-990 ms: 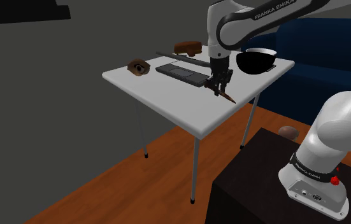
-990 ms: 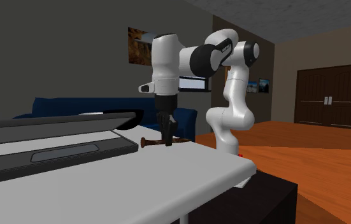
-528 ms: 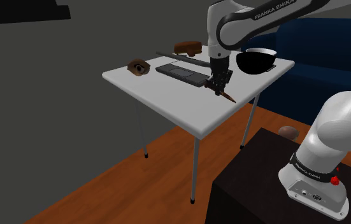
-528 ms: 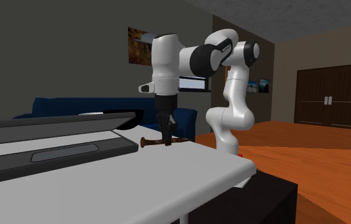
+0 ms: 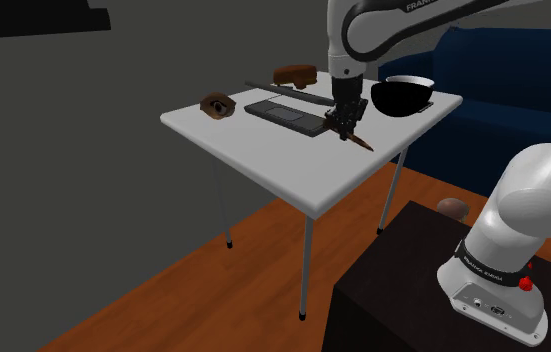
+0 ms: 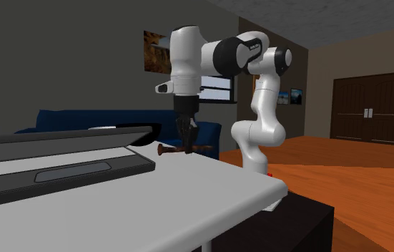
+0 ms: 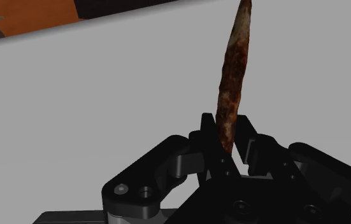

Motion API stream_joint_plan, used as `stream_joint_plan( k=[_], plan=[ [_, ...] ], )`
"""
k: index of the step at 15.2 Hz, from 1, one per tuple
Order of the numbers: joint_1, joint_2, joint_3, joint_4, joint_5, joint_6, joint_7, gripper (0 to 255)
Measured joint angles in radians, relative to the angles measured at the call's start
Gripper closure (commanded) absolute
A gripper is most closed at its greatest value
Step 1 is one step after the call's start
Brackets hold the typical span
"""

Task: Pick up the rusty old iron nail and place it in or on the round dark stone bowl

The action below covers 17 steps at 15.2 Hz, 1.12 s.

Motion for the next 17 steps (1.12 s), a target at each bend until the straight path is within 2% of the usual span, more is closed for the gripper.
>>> stream_joint_plan(
  k=[17],
  plan=[
    [-0.001, -0.008, 0.000, 0.223, 0.003, -0.230, -0.017, 255]
  ],
)
